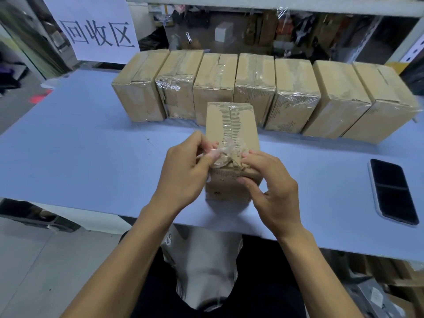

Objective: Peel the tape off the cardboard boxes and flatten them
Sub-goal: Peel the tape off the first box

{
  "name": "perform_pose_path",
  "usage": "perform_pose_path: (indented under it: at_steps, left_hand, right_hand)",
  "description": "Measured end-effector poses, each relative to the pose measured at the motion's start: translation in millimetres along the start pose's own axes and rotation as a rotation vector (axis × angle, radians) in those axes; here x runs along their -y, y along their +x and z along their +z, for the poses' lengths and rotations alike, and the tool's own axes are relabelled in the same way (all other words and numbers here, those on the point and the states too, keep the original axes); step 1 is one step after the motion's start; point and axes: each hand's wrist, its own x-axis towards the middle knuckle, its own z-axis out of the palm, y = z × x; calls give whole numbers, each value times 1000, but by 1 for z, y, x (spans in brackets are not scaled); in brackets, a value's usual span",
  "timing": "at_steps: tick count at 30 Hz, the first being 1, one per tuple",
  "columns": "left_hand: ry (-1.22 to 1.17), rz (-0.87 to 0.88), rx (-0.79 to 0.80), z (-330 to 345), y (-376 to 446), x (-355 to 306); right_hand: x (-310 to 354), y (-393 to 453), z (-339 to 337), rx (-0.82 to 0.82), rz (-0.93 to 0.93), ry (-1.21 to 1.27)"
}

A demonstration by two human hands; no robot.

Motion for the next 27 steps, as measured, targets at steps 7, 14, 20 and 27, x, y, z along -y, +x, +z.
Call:
perform_pose_path:
  at_steps: [7,14,20,27]
  left_hand:
    - [-70,63,133,-5,-10,1]
    - [49,64,-59,4,-3,2]
    - [98,5,-78,3,4,3]
    - [-48,-97,-76,-1,7,-1]
  right_hand:
    - [5,1,4,46,-28,-77]
    - [10,6,-2,117,3,-59]
    - [5,3,-6,156,-37,-68]
    - [12,11,-3,169,-67,-157]
